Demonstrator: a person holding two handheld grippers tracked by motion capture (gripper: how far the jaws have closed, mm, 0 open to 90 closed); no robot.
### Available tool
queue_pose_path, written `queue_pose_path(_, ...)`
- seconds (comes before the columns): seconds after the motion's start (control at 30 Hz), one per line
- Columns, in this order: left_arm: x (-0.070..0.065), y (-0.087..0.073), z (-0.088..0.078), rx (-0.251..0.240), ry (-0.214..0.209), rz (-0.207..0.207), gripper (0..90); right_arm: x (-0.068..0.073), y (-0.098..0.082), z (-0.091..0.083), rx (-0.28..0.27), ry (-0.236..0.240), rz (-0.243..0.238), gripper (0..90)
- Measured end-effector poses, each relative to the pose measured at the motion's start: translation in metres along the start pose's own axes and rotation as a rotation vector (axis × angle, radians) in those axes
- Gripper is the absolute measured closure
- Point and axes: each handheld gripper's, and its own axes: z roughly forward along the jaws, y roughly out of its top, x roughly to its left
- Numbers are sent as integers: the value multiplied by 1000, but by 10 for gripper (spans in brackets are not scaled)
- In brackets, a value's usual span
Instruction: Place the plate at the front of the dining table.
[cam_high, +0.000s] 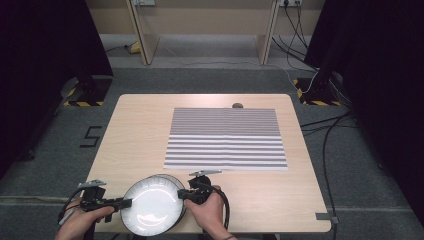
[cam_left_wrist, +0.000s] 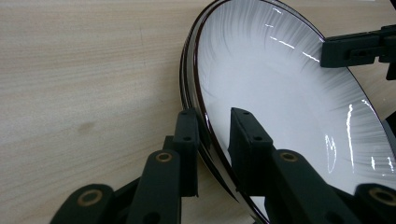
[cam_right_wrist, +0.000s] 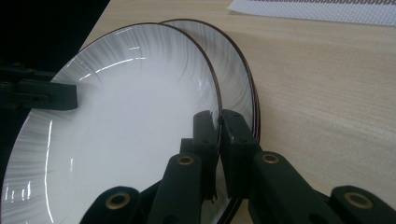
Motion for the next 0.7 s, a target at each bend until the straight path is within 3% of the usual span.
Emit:
queue_pose_path(0.13,-1,4,-1,-32,6,10,754,0,4,-1,-42,-11,-20,870)
queue_pose_path(0.17,-2,8,0,-56,-14,1,770,0,9,-5,-66,-21,-44,873)
queue_pose_path(0.23,-3,11,2,-57,-3,13,784,0,12,-8,-79,-45,-72,874)
queue_pose_path(0.5,-5,16,9,-75,-2,17,796,-6,13,-12,-87,-51,-84,869)
queue_pose_path(0.7,-5,16,9,-92,-2,19,798,-9,11,-8,-64,-21,-74,844)
